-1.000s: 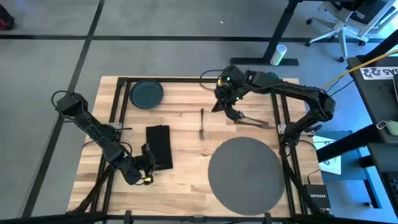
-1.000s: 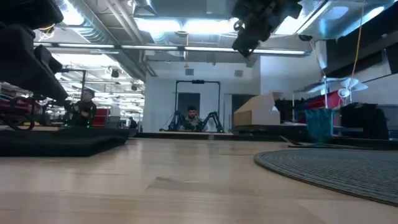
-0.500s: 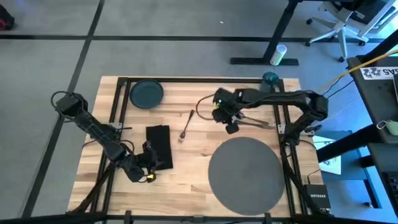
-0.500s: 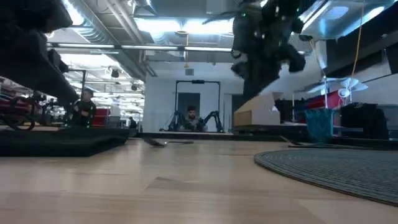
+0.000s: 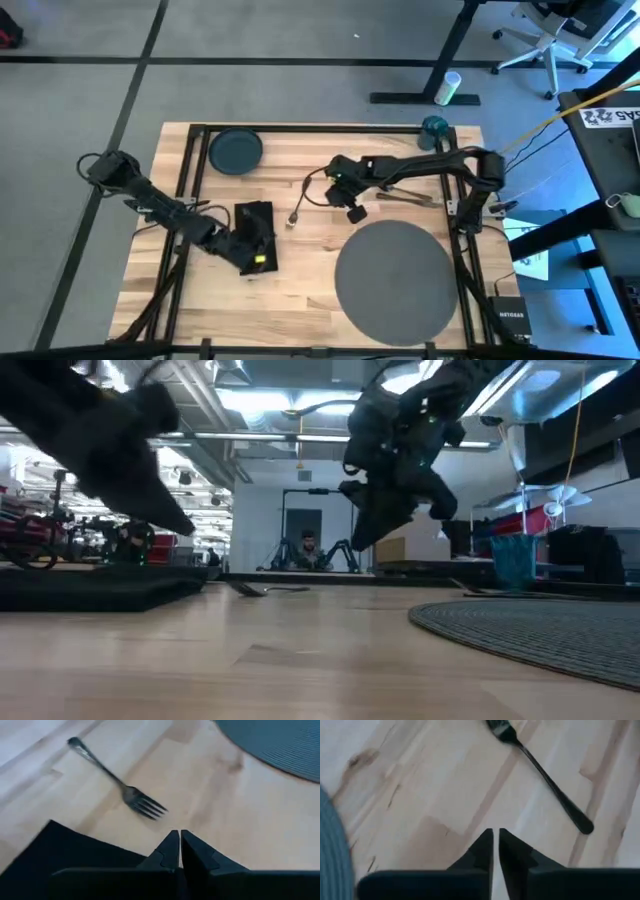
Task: Set table place
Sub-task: Put the black fork on the black table napkin
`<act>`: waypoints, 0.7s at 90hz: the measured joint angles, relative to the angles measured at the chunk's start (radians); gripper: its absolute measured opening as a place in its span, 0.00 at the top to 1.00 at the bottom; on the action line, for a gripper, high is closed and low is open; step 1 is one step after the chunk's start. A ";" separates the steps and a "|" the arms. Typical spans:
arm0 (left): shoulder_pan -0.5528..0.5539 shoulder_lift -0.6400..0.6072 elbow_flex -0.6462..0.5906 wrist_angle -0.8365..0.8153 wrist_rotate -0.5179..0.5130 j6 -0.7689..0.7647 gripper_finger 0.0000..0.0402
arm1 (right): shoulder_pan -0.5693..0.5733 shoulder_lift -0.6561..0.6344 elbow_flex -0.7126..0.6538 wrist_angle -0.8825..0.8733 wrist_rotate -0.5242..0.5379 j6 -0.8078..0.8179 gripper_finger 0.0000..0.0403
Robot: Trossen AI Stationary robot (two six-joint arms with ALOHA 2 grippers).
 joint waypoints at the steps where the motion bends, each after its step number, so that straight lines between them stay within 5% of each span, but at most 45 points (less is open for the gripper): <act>1: 0.008 0.000 0.000 0.000 0.008 0.002 1.00 | 0.001 0.003 0.000 0.005 0.000 0.009 0.99; 29: 0.157 0.069 0.000 0.005 0.232 0.057 1.00 | 0.046 0.056 0.000 0.105 0.004 0.069 0.99; 63: 0.224 0.241 0.026 0.260 0.326 0.162 1.00 | 0.044 0.056 0.000 0.104 0.024 0.075 0.99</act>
